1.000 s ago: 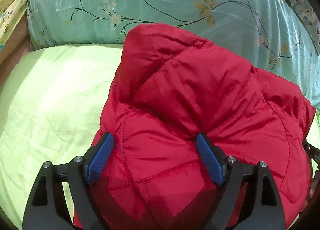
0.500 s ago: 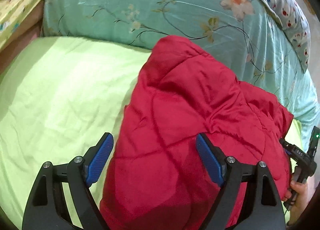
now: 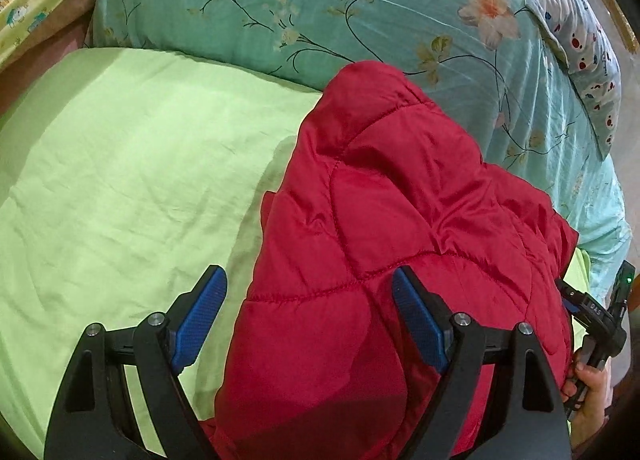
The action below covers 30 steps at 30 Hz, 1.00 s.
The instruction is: Fold large clothes
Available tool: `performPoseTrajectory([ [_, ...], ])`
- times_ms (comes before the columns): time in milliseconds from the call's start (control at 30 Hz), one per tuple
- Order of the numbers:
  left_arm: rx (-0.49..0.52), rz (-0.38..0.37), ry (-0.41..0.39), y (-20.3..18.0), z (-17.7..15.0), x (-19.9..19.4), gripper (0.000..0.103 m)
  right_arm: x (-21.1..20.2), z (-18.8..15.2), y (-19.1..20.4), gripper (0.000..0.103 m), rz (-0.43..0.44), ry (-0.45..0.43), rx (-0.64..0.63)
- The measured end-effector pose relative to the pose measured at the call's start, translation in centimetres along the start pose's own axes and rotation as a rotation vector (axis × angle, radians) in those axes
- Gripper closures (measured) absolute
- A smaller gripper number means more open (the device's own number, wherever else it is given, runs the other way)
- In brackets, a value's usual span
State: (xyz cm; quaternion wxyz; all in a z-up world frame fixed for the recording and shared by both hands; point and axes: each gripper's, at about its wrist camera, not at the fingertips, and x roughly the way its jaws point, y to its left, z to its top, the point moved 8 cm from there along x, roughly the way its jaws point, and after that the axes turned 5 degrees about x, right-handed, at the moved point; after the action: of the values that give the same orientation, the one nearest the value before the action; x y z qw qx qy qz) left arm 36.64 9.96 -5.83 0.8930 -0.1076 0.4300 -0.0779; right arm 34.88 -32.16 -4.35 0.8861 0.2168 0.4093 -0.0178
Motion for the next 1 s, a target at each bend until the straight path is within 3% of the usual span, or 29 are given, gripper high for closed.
performPoseTrajectory([
  [233,-0.025,-0.074,0.011,0.5,-0.5,0.1,0.015,-4.3,-0.2,-2.0,0.030,0.058,-0.037,0.047],
  [367,-0.034,-0.133,0.018,0.9,-1.0,0.0,0.014,-5.4,-1.3,-4.5,0.020,0.106,-0.003,0.093],
  [633,-0.176,-0.342,0.094,1.8,-2.3,2.1,0.014,-3.1,-4.0,-7.5,0.016,0.222,0.127,0.208],
  [800,-0.213,-0.409,0.155,0.8,-3.0,3.4,0.000,-1.1,-5.1,-6.1,0.014,0.323,0.194,0.240],
  [900,-0.232,-0.464,0.194,-0.4,-3.1,4.0,0.000,-0.4,-5.2,-4.8,0.013,0.350,0.214,0.235],
  [1000,-0.210,-0.464,0.184,-1.2,-2.8,3.8,0.000,0.0,-5.1,-4.2,0.013,0.347,0.221,0.236],
])
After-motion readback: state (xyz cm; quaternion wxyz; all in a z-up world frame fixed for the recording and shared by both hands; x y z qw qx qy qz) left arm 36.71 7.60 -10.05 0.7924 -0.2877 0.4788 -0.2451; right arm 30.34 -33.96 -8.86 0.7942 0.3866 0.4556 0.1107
